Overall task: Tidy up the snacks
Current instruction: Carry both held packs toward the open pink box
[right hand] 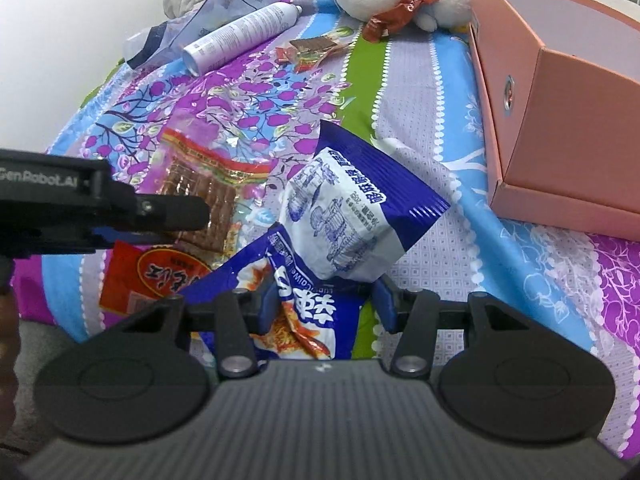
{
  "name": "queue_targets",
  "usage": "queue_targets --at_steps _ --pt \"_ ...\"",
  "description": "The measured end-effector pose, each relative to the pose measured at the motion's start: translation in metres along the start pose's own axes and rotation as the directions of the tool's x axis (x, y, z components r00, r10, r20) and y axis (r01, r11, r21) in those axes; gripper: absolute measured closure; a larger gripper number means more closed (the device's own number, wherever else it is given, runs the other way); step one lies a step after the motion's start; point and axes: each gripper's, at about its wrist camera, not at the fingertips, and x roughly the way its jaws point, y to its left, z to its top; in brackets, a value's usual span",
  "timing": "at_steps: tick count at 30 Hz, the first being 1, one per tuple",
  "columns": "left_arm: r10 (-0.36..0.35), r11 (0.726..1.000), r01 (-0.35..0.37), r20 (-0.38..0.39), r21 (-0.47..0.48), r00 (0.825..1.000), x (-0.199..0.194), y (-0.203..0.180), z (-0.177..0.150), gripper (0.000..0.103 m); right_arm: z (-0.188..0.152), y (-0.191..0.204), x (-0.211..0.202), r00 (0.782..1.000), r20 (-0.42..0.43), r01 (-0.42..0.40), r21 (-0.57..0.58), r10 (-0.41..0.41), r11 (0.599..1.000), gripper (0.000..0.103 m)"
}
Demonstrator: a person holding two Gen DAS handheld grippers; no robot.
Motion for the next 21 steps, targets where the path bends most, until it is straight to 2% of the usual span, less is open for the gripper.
queue_targets --at_steps 6,9,11,16,21 --pt "0.036 0.999 -0.036 -0.004 0.028 0.999 0.011 -0.005 0.002 0.069 0.0 -0.001 0.001 1.0 0.01 -0.004 0.0 0.004 1.0 0.051" --pt "0.037 0.998 -0.037 0.003 0.054 0.999 0.012 -0.009 0.003 0.08 0.0 -0.002 0.001 1.0 0.013 -0.003 0.001 0.003 1.0 0.051" --pt "0.055 0.995 -0.055 0.011 0.077 0.998 0.01 -0.013 0.006 0.093 0.001 -0.001 -0.001 1.0 0.014 -0.001 0.005 0.001 1.0 0.051" --pt "0.082 0.986 -0.086 0.034 0.14 0.996 0.0 -0.026 0.014 0.096 0.006 -0.002 -0.01 0.999 0.034 0.005 0.023 -0.005 1.0 0.051" --pt "0.071 0.979 -0.084 0.073 0.184 0.995 -0.021 -0.043 0.02 0.096 0.013 -0.006 -0.03 0.997 0.078 0.021 0.029 -0.023 0.999 0.051"
